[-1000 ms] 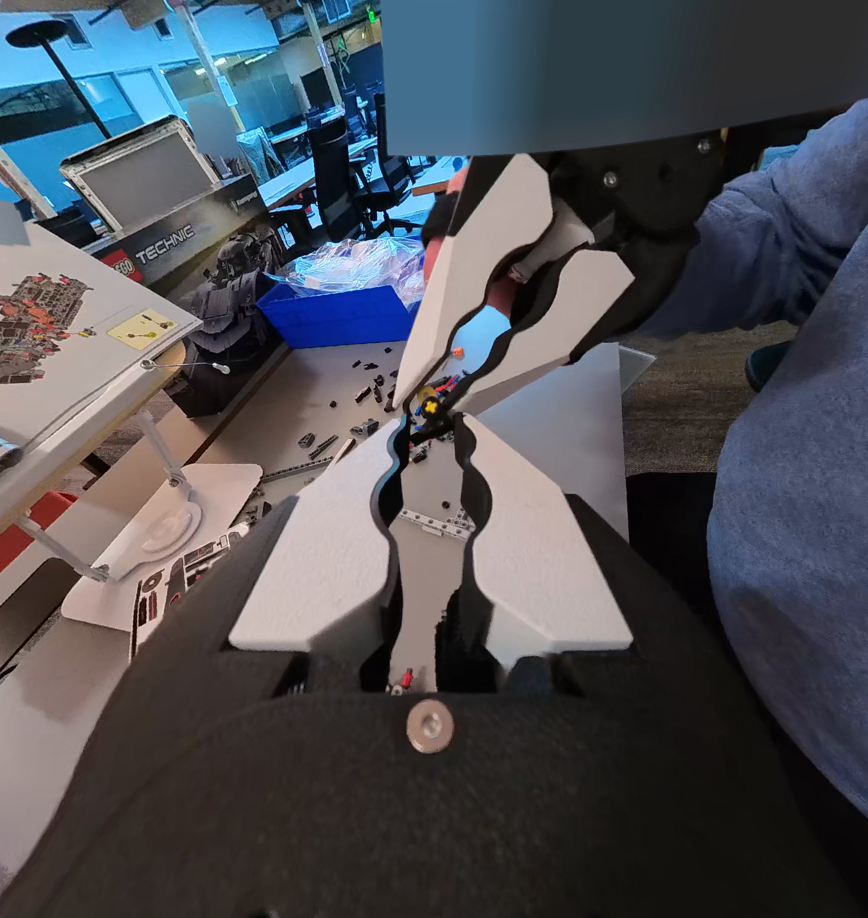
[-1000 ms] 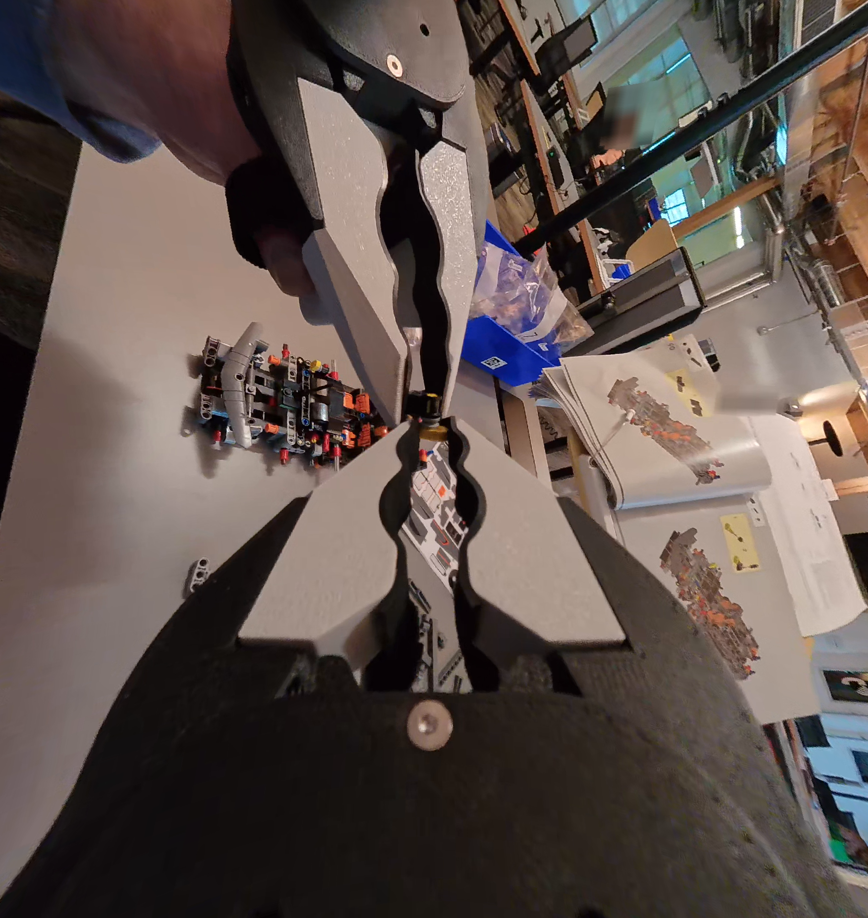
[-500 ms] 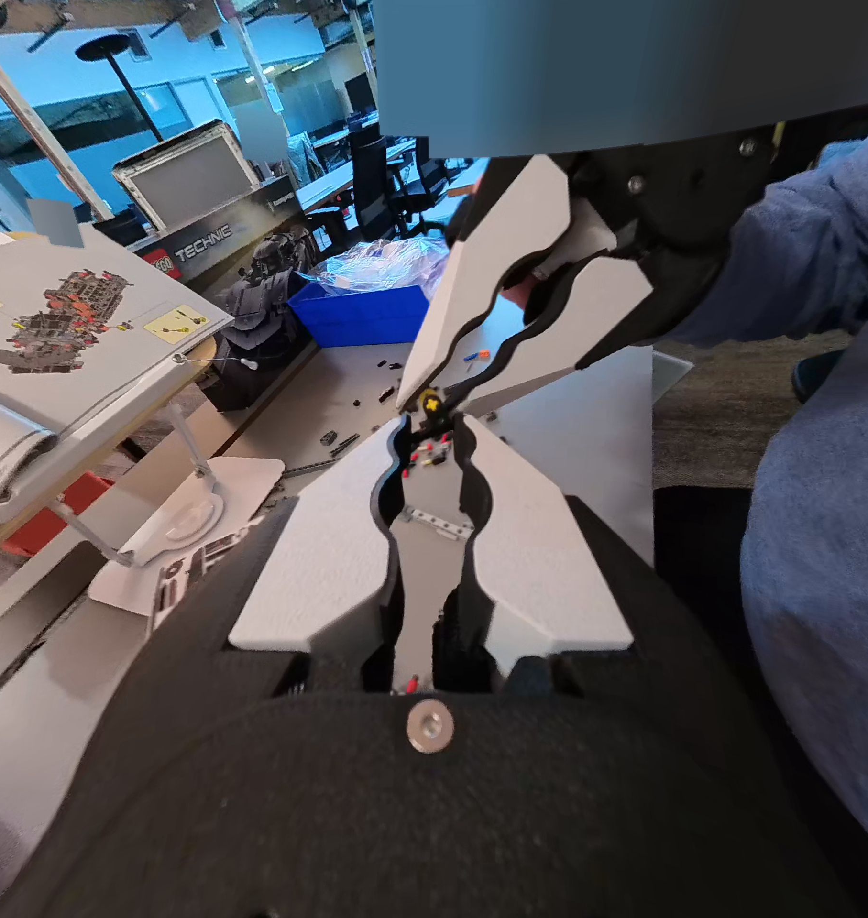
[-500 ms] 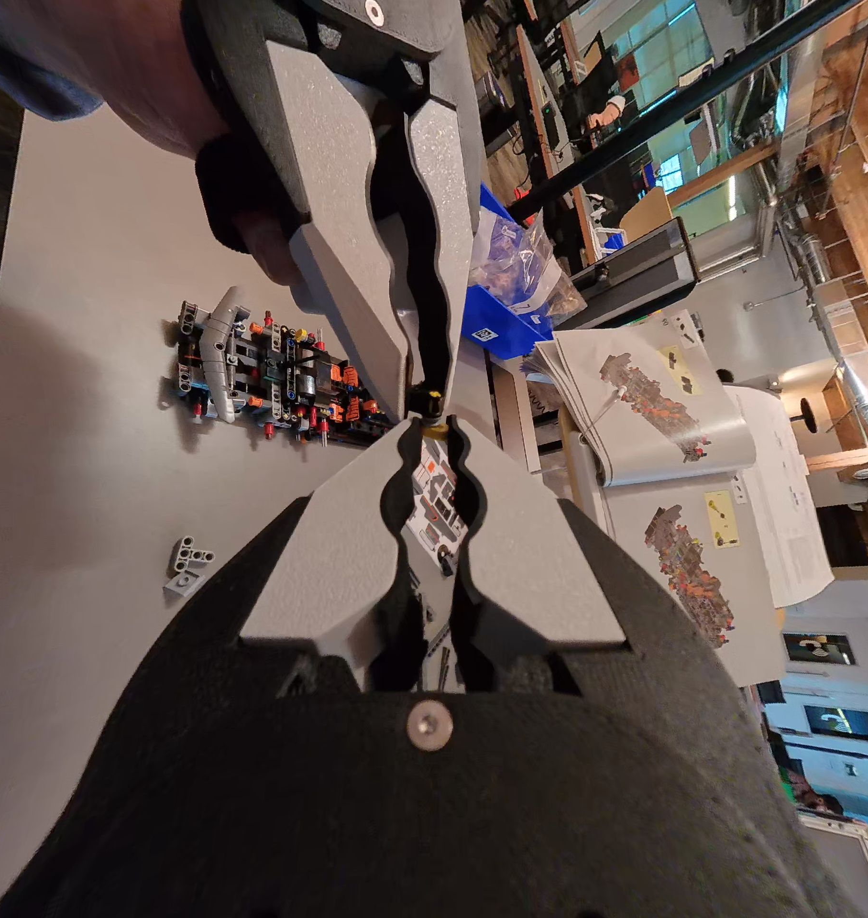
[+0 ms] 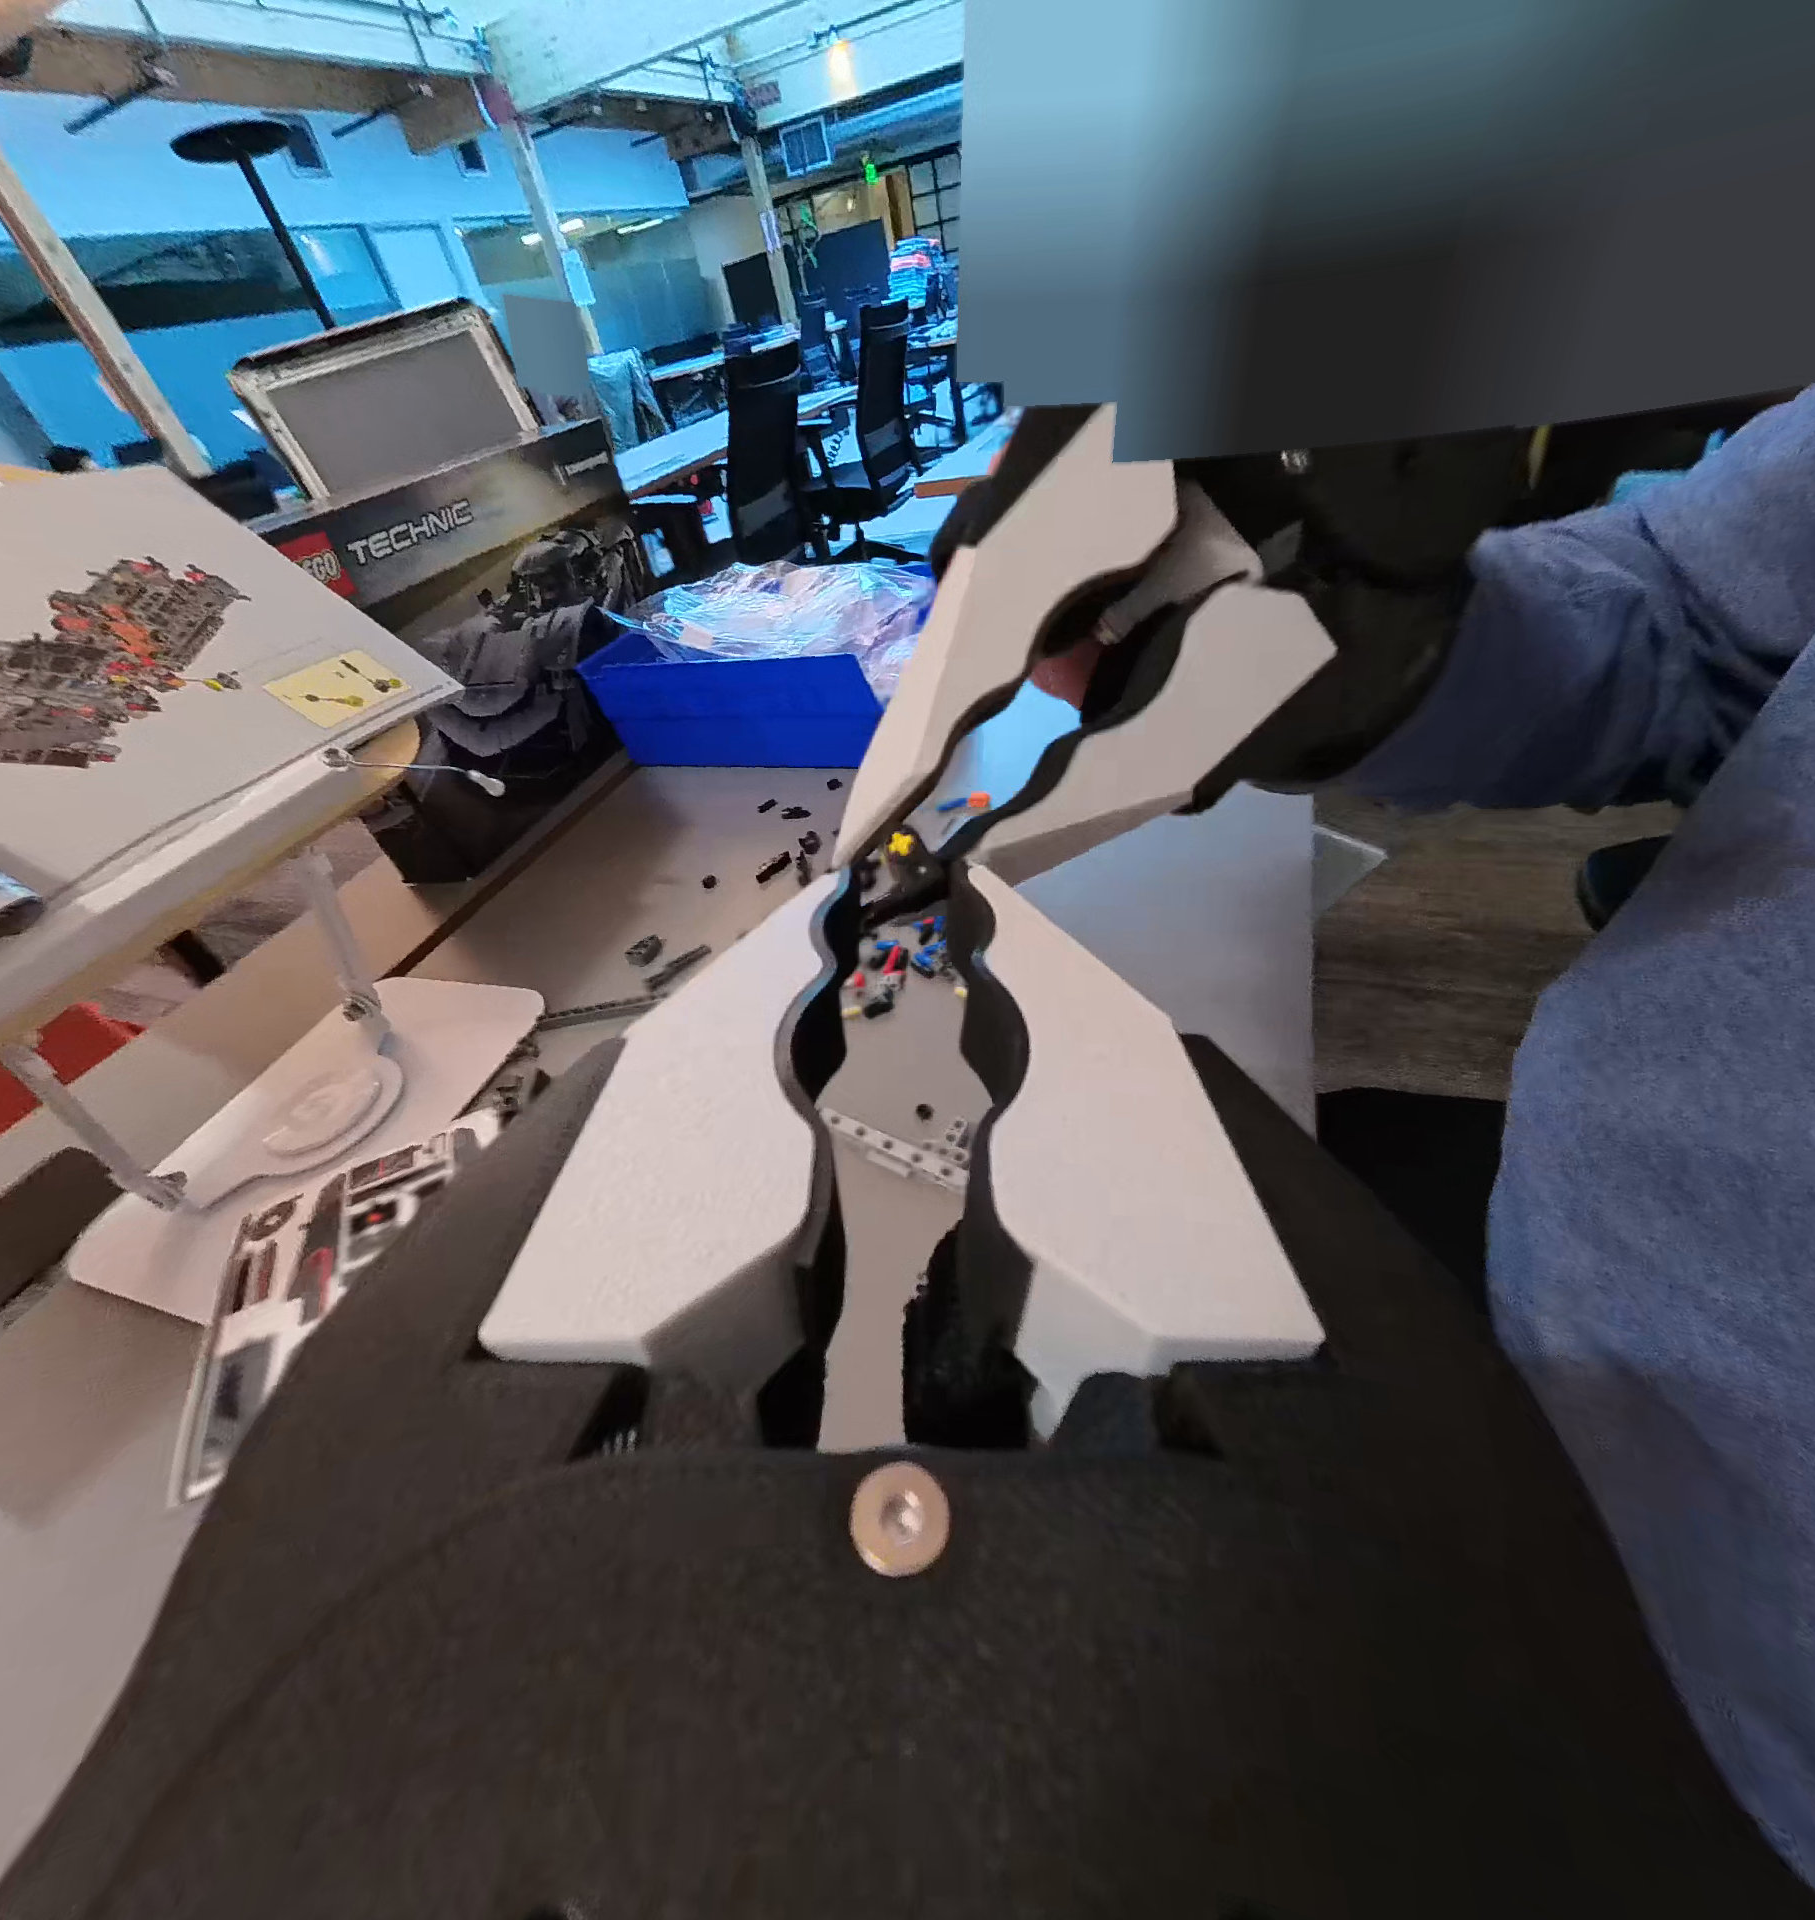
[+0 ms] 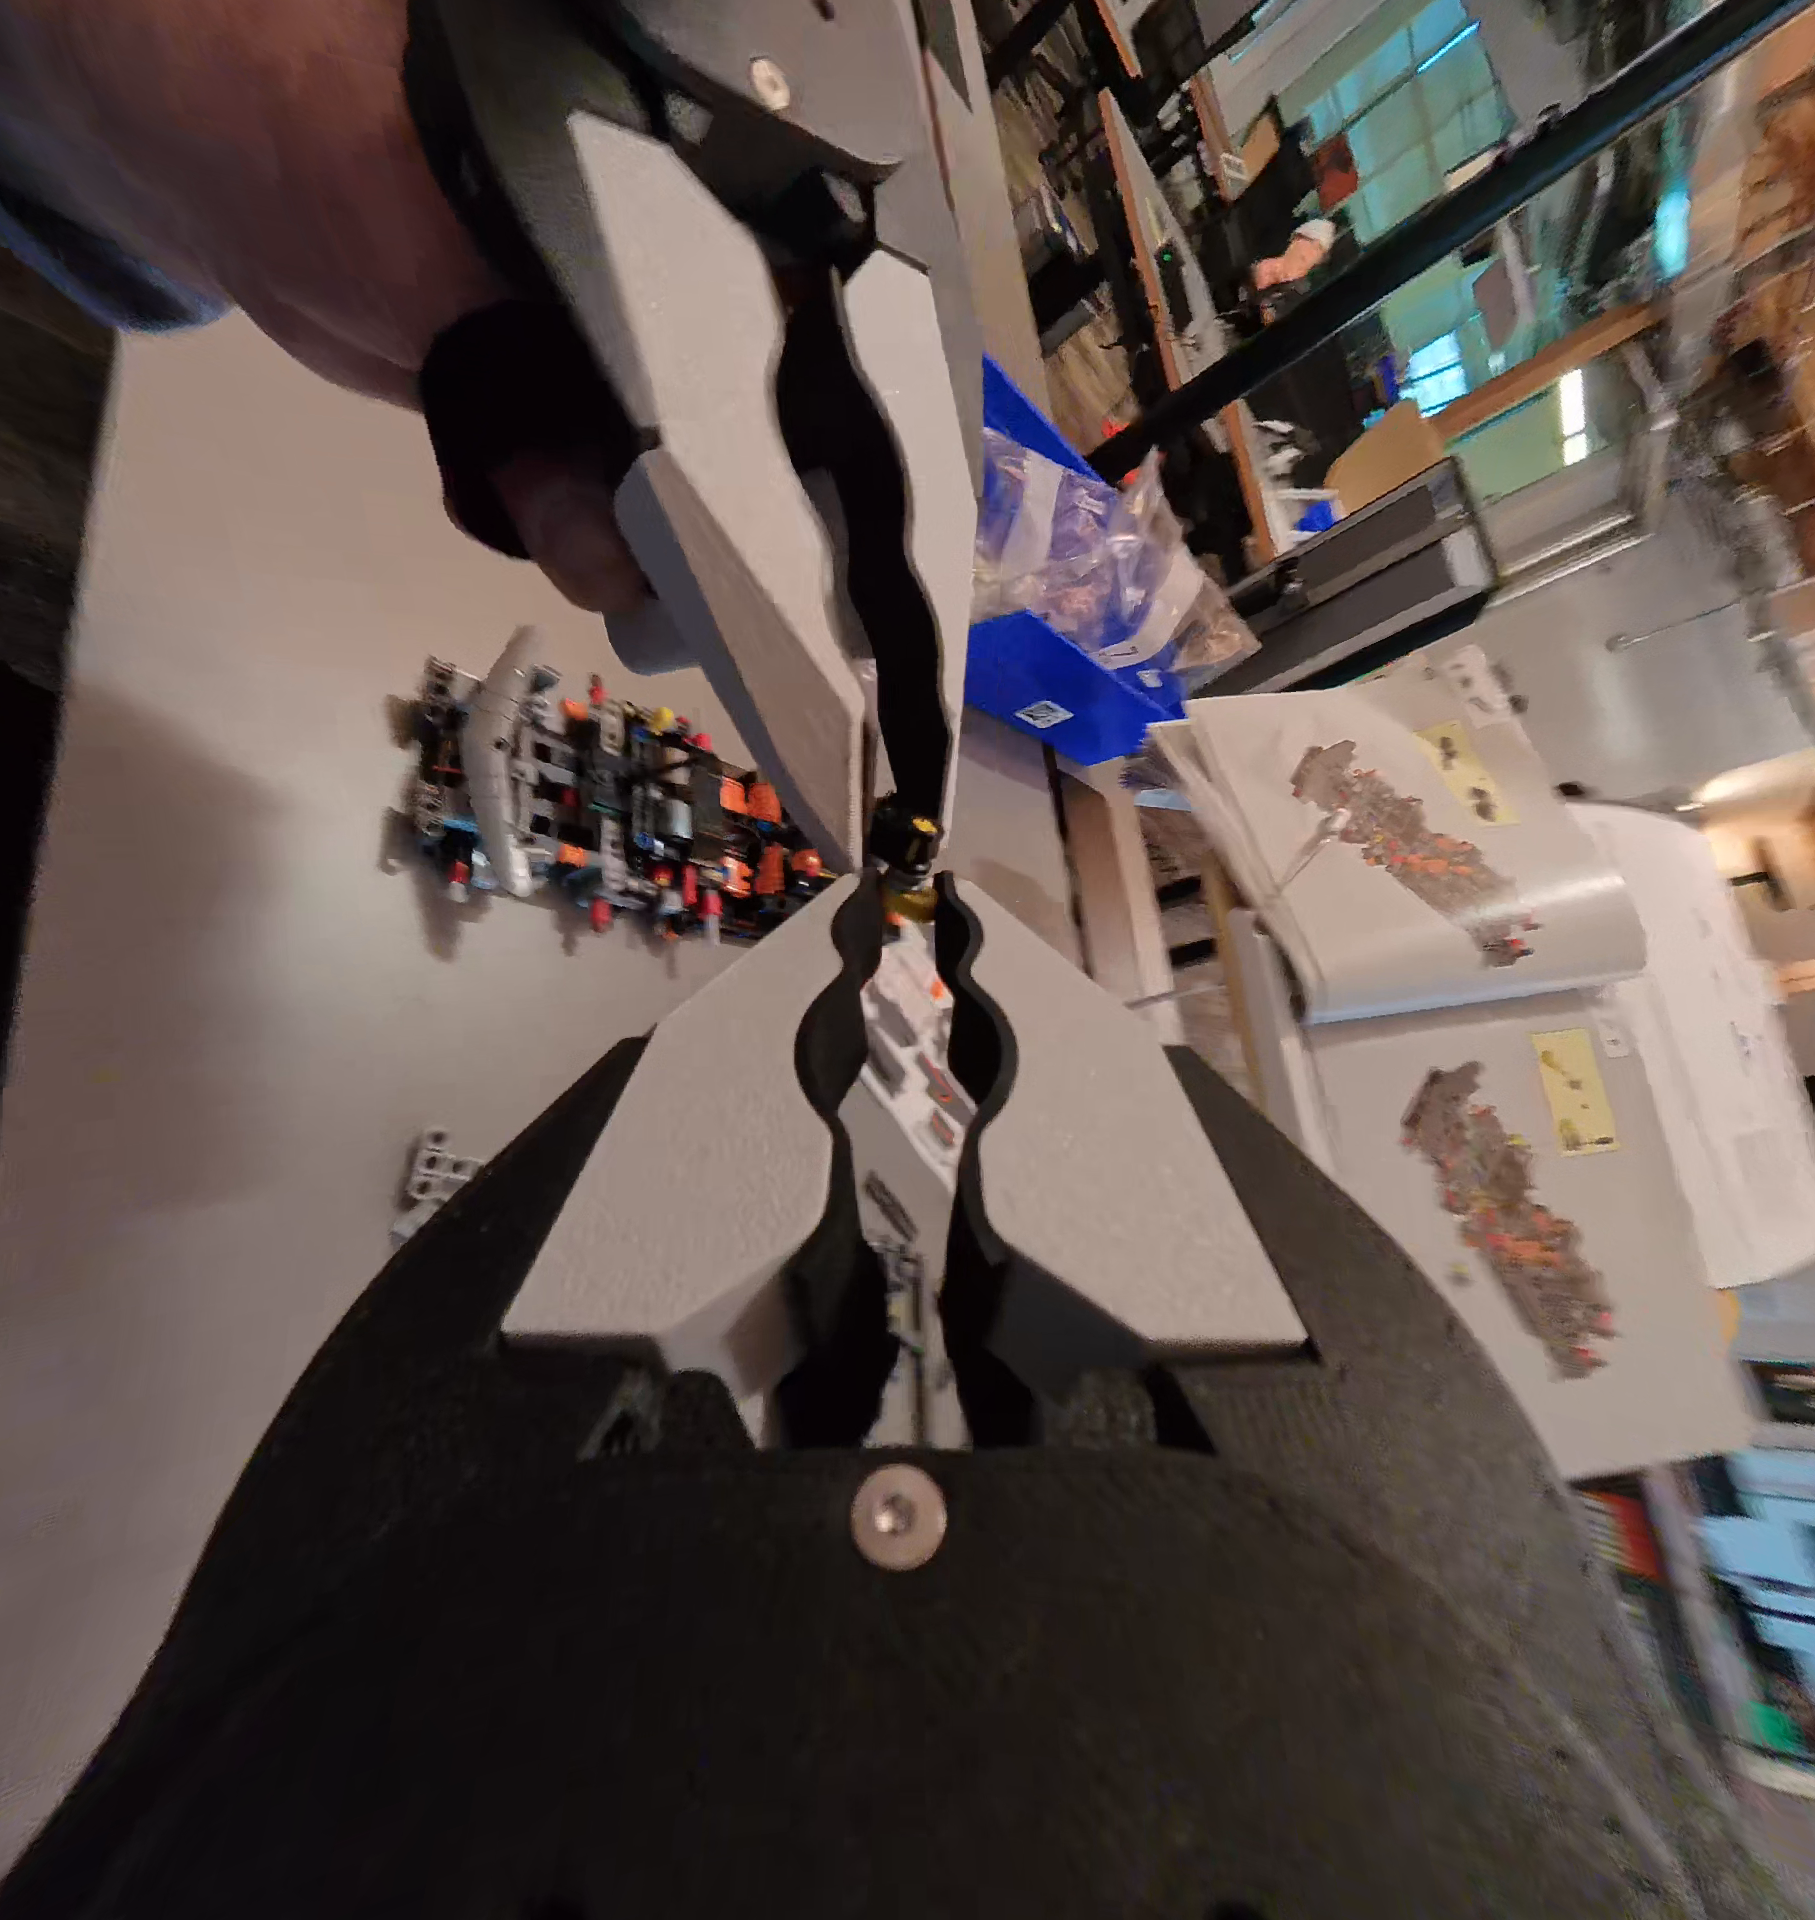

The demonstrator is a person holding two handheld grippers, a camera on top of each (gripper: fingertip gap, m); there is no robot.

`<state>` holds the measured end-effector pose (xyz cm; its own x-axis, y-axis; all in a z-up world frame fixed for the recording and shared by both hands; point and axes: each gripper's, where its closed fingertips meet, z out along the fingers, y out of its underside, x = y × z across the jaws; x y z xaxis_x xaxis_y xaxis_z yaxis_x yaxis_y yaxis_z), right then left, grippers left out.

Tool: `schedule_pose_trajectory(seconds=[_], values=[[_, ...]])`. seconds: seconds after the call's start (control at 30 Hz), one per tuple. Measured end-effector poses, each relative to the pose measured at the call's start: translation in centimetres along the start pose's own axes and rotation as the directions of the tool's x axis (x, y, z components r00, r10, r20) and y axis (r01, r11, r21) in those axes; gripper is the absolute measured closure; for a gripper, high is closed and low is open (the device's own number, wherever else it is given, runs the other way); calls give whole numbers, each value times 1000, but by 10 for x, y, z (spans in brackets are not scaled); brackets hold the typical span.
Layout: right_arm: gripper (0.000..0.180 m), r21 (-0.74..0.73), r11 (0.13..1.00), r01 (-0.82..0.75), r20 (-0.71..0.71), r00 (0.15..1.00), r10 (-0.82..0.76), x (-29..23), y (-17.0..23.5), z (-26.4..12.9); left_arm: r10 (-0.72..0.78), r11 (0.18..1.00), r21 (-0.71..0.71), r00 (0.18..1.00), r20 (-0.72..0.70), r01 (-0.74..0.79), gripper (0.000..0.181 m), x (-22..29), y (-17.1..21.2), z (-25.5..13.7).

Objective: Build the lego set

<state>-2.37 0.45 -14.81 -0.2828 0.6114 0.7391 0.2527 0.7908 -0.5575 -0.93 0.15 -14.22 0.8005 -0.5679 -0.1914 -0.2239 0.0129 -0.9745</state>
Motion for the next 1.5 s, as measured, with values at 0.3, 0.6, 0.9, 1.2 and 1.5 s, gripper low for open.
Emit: schedule_pose_trajectory(seconds=[0.3,0.6,0.9,1.2,1.5], values=[[173,69,961,-269,164,953,255,-2,-5,-2,94,995,13,993,65,-95,166,2,-7,-2],[173,72,847,-526,423,785,452,-15,-7,-7,118,992,36,993,31,-119,169,10,-7,0],[173,21,985,-169,80,983,166,-3,5,-1,-42,999,-9,999,-5,42,166,4,0,4],[172,-80,984,159,-188,967,-172,7,1,-4,-121,993,1,993,14,121,166,1,-5,2],[173,-141,982,128,-169,974,-152,7,11,-1,84,993,-91,983,163,-70,169,-1,-4,4]])
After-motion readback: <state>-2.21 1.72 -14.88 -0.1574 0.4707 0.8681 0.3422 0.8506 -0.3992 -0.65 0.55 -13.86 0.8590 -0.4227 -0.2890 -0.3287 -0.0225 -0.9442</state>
